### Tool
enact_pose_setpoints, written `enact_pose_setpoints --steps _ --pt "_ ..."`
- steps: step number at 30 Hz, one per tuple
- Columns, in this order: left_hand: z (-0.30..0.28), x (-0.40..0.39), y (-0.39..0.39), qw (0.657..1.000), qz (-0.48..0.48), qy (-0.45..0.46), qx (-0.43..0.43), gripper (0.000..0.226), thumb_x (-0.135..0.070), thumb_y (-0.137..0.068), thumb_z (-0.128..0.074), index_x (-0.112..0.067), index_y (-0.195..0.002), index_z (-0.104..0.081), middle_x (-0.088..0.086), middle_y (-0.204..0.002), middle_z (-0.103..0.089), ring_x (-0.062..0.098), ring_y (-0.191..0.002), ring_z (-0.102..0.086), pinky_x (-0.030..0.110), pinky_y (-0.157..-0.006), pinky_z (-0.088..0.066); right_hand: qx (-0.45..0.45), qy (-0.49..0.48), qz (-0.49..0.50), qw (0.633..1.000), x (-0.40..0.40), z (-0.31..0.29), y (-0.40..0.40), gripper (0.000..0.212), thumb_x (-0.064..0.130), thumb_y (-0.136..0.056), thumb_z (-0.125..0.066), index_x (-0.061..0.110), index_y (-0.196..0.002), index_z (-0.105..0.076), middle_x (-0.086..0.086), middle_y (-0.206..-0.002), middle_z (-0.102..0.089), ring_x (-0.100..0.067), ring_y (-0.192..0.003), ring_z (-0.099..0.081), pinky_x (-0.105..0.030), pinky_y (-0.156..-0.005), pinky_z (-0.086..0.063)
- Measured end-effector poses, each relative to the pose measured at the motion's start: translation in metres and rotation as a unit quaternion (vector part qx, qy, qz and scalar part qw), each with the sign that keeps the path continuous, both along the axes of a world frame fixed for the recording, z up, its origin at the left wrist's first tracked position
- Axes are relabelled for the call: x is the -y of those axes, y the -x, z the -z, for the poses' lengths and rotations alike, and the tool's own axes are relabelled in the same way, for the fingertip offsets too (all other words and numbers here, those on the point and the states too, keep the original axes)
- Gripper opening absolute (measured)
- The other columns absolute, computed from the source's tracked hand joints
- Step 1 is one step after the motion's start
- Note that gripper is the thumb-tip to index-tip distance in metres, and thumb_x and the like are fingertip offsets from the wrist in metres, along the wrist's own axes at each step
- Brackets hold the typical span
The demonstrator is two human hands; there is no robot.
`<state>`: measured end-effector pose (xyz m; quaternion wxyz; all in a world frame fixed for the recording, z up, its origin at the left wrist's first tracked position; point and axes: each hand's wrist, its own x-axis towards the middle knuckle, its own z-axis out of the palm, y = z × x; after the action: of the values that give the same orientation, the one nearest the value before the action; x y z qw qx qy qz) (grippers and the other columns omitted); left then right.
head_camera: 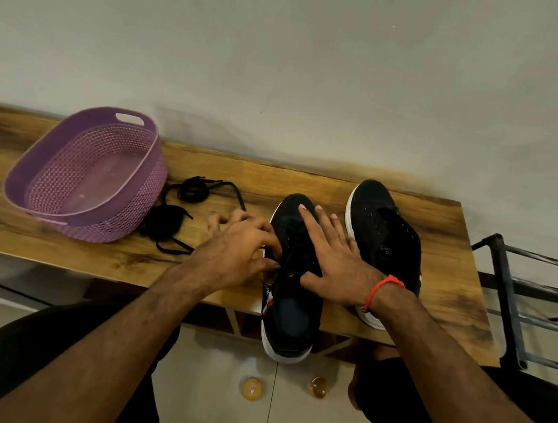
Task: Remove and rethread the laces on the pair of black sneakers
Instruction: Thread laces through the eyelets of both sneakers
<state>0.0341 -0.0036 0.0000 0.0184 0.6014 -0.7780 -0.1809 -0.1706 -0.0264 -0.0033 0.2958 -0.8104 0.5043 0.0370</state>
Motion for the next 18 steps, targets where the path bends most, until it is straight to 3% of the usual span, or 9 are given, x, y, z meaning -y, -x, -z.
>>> enact_pose_setpoints --steps 2,7,9,12,15,18 --pt "-0.001 0.002 -0.003 1.0 -0.022 -0.017 -0.005 0.01 -0.056 -0.088 -0.066 -0.05 -0.095 -0.064 -0.027 -0.128 -0.048 0.011 -0.128 -0.03 0.044 -0.1 -0.024 0.0 -0.001 0.0 1.0 -0.001 0.0 0.0 0.111 0.031 -0.088 -0.064 0.043 -0.149 0.027 0.003 -0.161 0.032 -0.026 -0.148 0.028 -0.058 -0.118 0.007" --pt "-0.009 0.005 -0.021 0.985 -0.112 -0.04 0.127 0.017 -0.057 -0.087 -0.067 -0.044 -0.097 -0.068 -0.015 -0.137 -0.051 0.019 -0.132 -0.034 0.052 -0.105 -0.027 0.003 -0.012 0.009 1.0 0.0 0.0 0.001 0.113 0.032 -0.087 -0.066 0.043 -0.149 0.027 0.004 -0.161 0.032 -0.025 -0.148 0.029 -0.057 -0.117 0.008" --pt "-0.004 0.004 -0.022 0.979 -0.122 -0.082 0.138 0.012 -0.054 -0.087 -0.068 -0.043 -0.092 -0.067 -0.014 -0.129 -0.055 0.019 -0.131 -0.036 0.053 -0.108 -0.027 0.004 -0.013 0.009 1.0 0.001 0.001 0.001 0.112 0.033 -0.087 -0.066 0.043 -0.15 0.027 0.004 -0.161 0.031 -0.025 -0.148 0.027 -0.057 -0.118 0.007" --pt "0.009 0.006 -0.018 0.967 -0.187 -0.17 -0.022 0.014 -0.039 -0.1 -0.058 -0.039 -0.09 -0.068 -0.011 -0.115 -0.064 0.015 -0.12 -0.051 0.047 -0.109 -0.038 0.003 -0.012 0.009 1.0 0.0 0.002 0.001 0.111 0.034 -0.087 -0.066 0.043 -0.15 0.026 0.003 -0.162 0.029 -0.025 -0.149 0.027 -0.057 -0.118 0.007" --pt "0.02 0.008 -0.009 0.904 -0.315 -0.228 -0.179 0.036 -0.041 -0.105 -0.043 -0.019 -0.112 -0.069 0.001 -0.113 -0.066 0.017 -0.102 -0.059 0.036 -0.09 -0.047 0.004 -0.015 0.007 1.0 0.001 0.001 0.001 0.11 0.033 -0.087 -0.065 0.043 -0.15 0.025 0.002 -0.163 0.028 -0.026 -0.149 0.026 -0.057 -0.118 0.007" --pt "0.031 0.008 0.002 0.828 -0.397 -0.265 -0.295 0.05 -0.06 -0.098 -0.05 -0.018 -0.12 -0.066 -0.001 -0.118 -0.063 0.021 -0.112 -0.058 0.035 -0.088 -0.042 0.001 -0.016 0.005 1.0 0.0 0.001 0.0 0.11 0.032 -0.087 -0.064 0.044 -0.15 0.025 0.002 -0.163 0.027 -0.026 -0.149 0.026 -0.058 -0.119 0.006"
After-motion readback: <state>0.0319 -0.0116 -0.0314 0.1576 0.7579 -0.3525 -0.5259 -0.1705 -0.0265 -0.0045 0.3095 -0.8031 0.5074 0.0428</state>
